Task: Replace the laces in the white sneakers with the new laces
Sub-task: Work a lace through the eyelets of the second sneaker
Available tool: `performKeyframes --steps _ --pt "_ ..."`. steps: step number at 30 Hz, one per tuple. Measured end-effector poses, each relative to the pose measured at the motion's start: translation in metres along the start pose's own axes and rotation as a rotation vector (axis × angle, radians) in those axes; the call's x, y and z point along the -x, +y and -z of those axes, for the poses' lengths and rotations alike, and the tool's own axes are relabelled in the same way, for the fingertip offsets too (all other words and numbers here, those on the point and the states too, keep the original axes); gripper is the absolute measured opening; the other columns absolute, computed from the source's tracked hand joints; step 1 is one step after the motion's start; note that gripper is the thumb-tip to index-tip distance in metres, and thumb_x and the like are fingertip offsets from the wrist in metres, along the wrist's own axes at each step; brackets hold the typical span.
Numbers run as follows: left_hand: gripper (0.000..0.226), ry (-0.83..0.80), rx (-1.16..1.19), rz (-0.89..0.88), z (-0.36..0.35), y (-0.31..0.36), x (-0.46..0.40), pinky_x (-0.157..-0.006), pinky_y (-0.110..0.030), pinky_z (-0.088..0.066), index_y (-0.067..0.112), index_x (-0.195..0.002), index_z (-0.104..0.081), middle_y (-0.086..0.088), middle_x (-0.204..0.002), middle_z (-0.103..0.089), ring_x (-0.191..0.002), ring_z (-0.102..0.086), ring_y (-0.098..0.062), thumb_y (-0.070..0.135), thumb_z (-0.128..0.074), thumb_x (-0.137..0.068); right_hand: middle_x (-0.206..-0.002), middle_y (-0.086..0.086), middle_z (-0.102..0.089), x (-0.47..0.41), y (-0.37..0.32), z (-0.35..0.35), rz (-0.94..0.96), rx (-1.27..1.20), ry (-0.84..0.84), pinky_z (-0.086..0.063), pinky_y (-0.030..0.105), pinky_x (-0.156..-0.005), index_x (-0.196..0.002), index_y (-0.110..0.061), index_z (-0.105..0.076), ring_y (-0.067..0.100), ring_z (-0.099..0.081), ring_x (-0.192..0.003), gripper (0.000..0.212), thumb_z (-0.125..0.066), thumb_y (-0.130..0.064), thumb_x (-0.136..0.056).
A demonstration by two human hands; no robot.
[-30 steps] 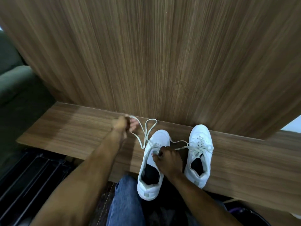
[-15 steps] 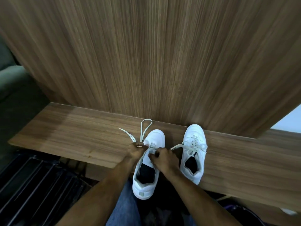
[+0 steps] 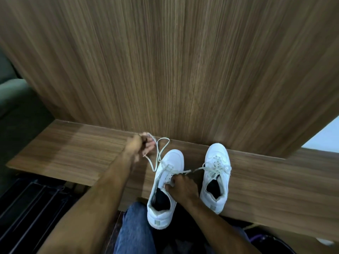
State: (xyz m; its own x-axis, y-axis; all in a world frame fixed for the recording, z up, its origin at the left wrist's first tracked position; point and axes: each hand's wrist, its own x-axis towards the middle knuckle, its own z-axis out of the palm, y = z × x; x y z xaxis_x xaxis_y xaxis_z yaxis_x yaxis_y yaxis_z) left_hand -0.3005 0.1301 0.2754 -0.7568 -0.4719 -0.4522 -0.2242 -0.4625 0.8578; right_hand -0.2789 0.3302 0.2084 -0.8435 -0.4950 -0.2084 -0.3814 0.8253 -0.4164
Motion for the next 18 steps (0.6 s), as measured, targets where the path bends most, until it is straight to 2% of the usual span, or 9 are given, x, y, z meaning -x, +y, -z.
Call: performKeyframes --steps 3,5,8,10,12,14,15,17,18 --pt "0.026 0.058 0.272 -0.085 0.003 0.038 0.004 -0.054 -0.024 -0.058 0.014 -0.08 -0.056 0.002 -0.062 -0.066 -0.061 -0.07 -0.013 0.014 -0.039 -0.1 -0.11 0.002 -0.067 -0.001 0.001 0.002 0.003 -0.016 -0.025 -0.048 0.033 -0.084 -0.097 -0.017 -0.064 0.026 -0.062 -0.105 0.035 -0.054 -0.049 -0.085" --pt "0.022 0.087 0.258 -0.125 0.002 0.042 0.009 -0.054 -0.023 -0.056 0.016 -0.083 -0.055 0.002 -0.067 -0.065 -0.062 -0.069 -0.013 0.012 -0.04 -0.099 -0.105 0.003 -0.067 -0.001 0.001 0.003 0.004 -0.024 -0.03 -0.047 0.032 -0.08 -0.085 -0.018 -0.059 0.027 -0.063 -0.101 0.03 -0.054 -0.048 -0.085" --pt "0.013 0.158 0.002 -0.156 0.004 0.008 0.011 -0.04 -0.02 -0.045 0.017 -0.091 -0.052 -0.005 -0.074 -0.062 -0.051 -0.06 -0.016 0.005 -0.047 -0.092 -0.097 0.004 -0.069 -0.001 0.002 0.004 0.0 -0.034 -0.023 -0.047 0.032 -0.076 -0.073 -0.021 -0.051 0.028 -0.064 -0.097 0.026 -0.055 -0.045 -0.083" --pt "0.016 0.194 -0.331 -0.122 0.01 -0.032 0.009 -0.034 -0.018 -0.04 0.019 -0.081 -0.053 -0.007 -0.074 -0.06 -0.044 -0.055 -0.011 0.006 -0.051 -0.091 -0.095 0.003 -0.069 0.0 0.002 0.005 -0.011 -0.045 -0.026 -0.047 0.032 -0.075 -0.074 -0.021 -0.053 0.028 -0.064 -0.096 0.025 -0.056 -0.044 -0.083" --pt "0.023 0.085 -0.525 0.011 0.014 -0.071 0.009 -0.033 -0.018 -0.033 0.021 -0.077 -0.058 -0.004 -0.063 -0.056 -0.034 -0.046 -0.007 0.006 -0.05 -0.093 -0.097 0.003 -0.069 0.0 0.002 0.006 -0.022 -0.059 -0.032 -0.047 0.033 -0.076 -0.077 -0.02 -0.057 0.029 -0.063 -0.097 0.026 -0.057 -0.045 -0.083" --pt "0.02 -0.042 -0.583 0.05 0.012 -0.095 0.011 -0.034 -0.016 -0.03 0.014 -0.085 -0.062 -0.003 -0.06 -0.056 -0.034 -0.043 -0.005 -0.001 -0.051 -0.093 -0.101 0.003 -0.069 0.001 0.003 0.006 -0.027 -0.067 -0.032 -0.048 0.033 -0.079 -0.086 -0.019 -0.062 0.03 -0.063 -0.1 0.029 -0.057 -0.047 -0.082" --pt "0.019 -0.058 -0.624 0.003 0.01 -0.1 0.011 -0.038 -0.018 -0.038 0.011 -0.086 -0.063 -0.004 -0.064 -0.059 -0.038 -0.047 -0.003 -0.005 -0.053 -0.091 -0.102 0.003 -0.069 0.001 0.004 0.007 -0.028 -0.072 -0.031 -0.048 0.033 -0.079 -0.089 -0.019 -0.063 0.03 -0.062 -0.101 0.03 -0.057 -0.047 -0.081" --pt "0.03 -0.064 -0.753 -0.108 0.008 -0.102 0.008 -0.058 -0.014 -0.046 0.012 -0.072 -0.063 0.006 -0.065 -0.063 -0.048 -0.054 0.006 -0.01 -0.053 -0.089 -0.102 0.002 -0.069 0.001 0.005 0.008 -0.036 -0.093 -0.034 -0.048 0.033 -0.08 -0.092 -0.019 -0.064 0.03 -0.062 -0.102 0.031 -0.058 -0.047 -0.081" --pt "0.036 -0.082 -0.809 -0.127 0.009 -0.101 0.006 -0.061 -0.01 -0.045 0.018 -0.065 -0.062 0.013 -0.062 -0.063 -0.049 -0.054 0.01 -0.009 -0.055 -0.088 -0.103 0.002 -0.069 0.001 0.006 0.009 -0.04 -0.105 -0.039 -0.048 0.033 -0.08 -0.094 -0.019 -0.065 0.029 -0.062 -0.103 0.031 -0.057 -0.046 -0.081"
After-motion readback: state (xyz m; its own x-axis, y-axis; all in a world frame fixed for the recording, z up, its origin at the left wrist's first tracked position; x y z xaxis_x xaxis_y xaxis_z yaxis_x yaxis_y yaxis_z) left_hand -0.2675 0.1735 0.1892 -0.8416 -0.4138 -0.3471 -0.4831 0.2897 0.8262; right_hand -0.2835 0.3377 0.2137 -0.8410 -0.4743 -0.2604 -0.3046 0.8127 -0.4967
